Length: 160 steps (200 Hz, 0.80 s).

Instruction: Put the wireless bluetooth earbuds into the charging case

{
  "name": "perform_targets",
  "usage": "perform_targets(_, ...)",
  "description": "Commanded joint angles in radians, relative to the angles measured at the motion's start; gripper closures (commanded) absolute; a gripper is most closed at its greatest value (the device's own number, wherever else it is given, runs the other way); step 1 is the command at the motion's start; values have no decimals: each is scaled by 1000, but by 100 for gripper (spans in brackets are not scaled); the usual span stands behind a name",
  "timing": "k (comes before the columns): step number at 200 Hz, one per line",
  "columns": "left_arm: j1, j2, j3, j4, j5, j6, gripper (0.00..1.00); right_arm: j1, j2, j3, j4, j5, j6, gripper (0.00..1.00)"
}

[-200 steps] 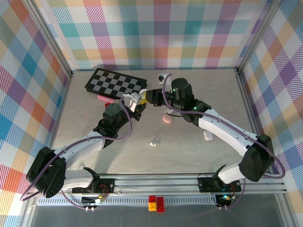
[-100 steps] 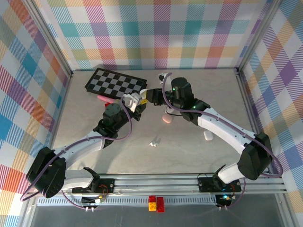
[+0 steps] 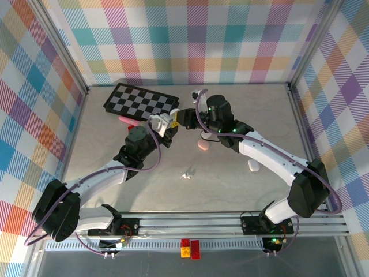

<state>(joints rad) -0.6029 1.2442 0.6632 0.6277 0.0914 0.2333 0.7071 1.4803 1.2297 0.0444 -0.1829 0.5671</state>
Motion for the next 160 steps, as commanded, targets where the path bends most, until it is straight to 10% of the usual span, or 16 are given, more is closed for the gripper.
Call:
perform_targets(1,-11,-36,2,27,0,11,100,-6,-12,-11,32,43,22,77)
perform_targets(160,-11,-35,10,56,-7,-21,100,-6,-16,-88,71,59,153,74)
